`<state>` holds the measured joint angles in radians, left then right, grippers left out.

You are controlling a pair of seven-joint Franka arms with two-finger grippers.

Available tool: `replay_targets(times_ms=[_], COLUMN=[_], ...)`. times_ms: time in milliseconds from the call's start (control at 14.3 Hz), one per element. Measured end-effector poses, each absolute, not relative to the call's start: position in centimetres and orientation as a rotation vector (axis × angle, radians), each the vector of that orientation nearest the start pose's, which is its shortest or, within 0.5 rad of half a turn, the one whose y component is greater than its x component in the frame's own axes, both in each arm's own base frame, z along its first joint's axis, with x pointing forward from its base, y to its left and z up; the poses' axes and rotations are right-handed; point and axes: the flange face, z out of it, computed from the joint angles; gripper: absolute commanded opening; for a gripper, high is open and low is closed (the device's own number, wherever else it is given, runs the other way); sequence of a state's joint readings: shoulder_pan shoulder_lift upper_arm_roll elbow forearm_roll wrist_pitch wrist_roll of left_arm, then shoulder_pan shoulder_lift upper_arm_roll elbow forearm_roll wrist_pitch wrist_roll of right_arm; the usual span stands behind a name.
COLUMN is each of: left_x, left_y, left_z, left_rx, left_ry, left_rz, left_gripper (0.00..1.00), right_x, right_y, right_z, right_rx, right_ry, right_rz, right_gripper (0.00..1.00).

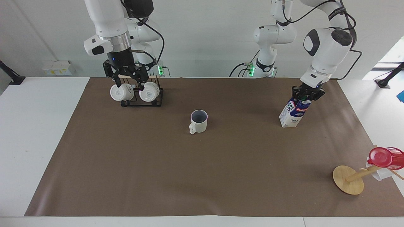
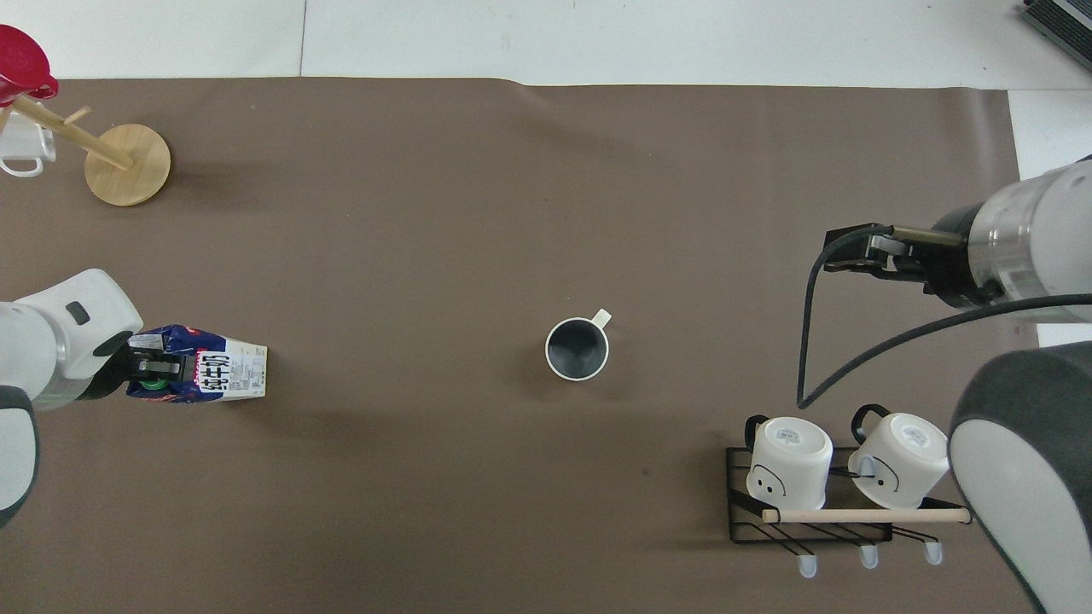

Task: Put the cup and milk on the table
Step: 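Release the mug with the right gripper while the left gripper grasps the carton, then carry the milk carton with the left gripper beside the black mug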

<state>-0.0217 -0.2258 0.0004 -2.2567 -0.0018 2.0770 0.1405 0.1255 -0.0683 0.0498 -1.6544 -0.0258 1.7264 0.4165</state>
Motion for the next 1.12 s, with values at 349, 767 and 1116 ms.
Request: replay_targets(times_ms=[349, 767, 1116], left_x=[48.9, 48.6, 47.1], left_y=[-2.3, -16.9, -24.9], left_z=[48.1, 51.3, 52.9], left_rx=[-3.131, -3.162, -3.188], left_ry=[0.203, 0.081, -0.01], left_rz=[-0.09, -0.14, -0.158], left_gripper=[0.4, 0.4, 0.4], right_x=[53.3, 52.8, 51.9], right_y=[7.9, 2.9, -2.3], right_z=[67.2, 69.1, 71.0], right_rx=[-3.095, -3.111, -3.108], right_ry=[0.414, 0.443, 0.485], right_rz=[-0.223, -0.177, -0.179], right_gripper=[1.0, 1.0, 1.0])
